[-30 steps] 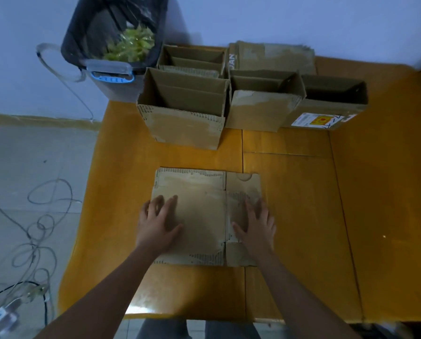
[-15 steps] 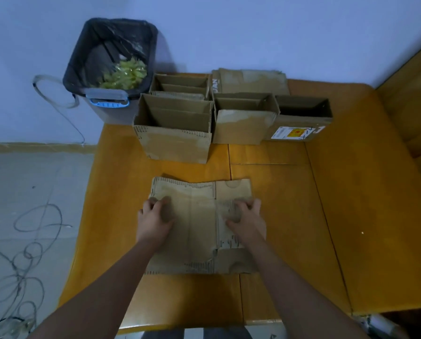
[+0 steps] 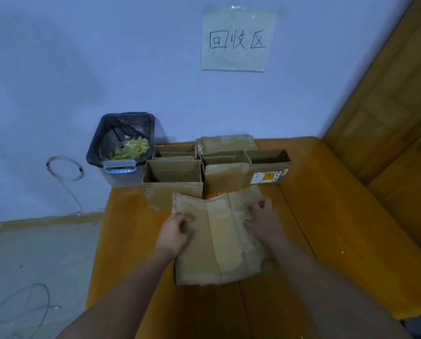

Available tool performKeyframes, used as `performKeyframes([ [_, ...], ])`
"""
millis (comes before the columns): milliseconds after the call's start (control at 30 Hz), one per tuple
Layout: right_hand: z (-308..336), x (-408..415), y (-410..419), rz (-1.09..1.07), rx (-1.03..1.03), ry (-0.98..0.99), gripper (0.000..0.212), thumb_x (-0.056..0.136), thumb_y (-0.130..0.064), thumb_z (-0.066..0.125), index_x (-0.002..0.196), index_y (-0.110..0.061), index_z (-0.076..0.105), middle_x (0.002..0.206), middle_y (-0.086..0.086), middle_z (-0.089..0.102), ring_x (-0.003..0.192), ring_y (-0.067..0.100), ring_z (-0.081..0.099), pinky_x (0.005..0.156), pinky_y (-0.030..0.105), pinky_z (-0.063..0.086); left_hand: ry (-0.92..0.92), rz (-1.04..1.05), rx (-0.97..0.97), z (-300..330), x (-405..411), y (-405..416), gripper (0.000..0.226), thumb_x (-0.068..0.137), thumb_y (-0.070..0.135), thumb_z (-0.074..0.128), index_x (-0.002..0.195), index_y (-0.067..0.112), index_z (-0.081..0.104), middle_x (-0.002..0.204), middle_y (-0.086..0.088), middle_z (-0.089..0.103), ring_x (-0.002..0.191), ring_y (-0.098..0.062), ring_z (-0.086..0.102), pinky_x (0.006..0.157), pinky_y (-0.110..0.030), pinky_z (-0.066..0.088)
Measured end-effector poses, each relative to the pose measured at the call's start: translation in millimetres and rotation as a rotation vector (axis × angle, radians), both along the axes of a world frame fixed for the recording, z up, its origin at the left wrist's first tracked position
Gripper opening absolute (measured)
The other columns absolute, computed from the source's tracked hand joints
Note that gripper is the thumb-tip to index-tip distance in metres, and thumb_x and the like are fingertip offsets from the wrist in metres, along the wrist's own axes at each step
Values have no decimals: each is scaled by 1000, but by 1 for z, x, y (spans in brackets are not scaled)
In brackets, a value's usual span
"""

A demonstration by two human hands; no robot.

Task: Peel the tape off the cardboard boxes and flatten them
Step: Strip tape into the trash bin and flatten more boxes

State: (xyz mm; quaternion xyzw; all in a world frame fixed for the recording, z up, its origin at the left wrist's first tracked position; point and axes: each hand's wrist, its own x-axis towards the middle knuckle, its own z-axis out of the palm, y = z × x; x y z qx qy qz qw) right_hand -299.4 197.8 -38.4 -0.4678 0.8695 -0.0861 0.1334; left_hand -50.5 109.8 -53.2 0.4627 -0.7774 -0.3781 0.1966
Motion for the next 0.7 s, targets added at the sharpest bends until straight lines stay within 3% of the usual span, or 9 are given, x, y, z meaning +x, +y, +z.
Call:
performKeyframes([
  [133, 35, -9, -7, -60, -10, 92, 66, 74, -55, 66, 128, -29, 38, 133, 4, 23, 121, 31, 36, 100, 44, 40, 151, -6, -41, 35, -14, -12, 41, 77, -15, 59, 93, 22, 62, 101, 5, 57, 97, -11, 52, 76, -3, 35],
  [233, 51, -9, -11, -86, 1, 131, 68, 73, -57, 65, 127, -28, 36, 136, 6, 22, 122, 33, 34, 100, 45, 38, 222, -4, -77, 56, -22, -15, 45, 74, -24, 50, 95, 14, 65, 101, 2, 58, 97, -9, 51, 76, 4, 33],
  [500, 74, -26, -12, -84, 3, 334, 70, 81, -57, 65, 135, -26, 34, 143, 8, 25, 124, 34, 35, 96, 41, 41, 378, 65, -81, 106, -52, -12, 46, 77, -27, 41, 95, 9, 62, 97, -2, 57, 95, -13, 52, 76, -5, 39],
  [700, 80, -55, -6, -18, 16, 384, 68, 86, -57, 57, 140, -24, 30, 141, 6, 28, 124, 36, 34, 94, 39, 39, 281, 50, -223, 128, -91, 5, 45, 80, -24, 44, 89, 16, 63, 95, 8, 55, 93, 1, 50, 78, -1, 36],
])
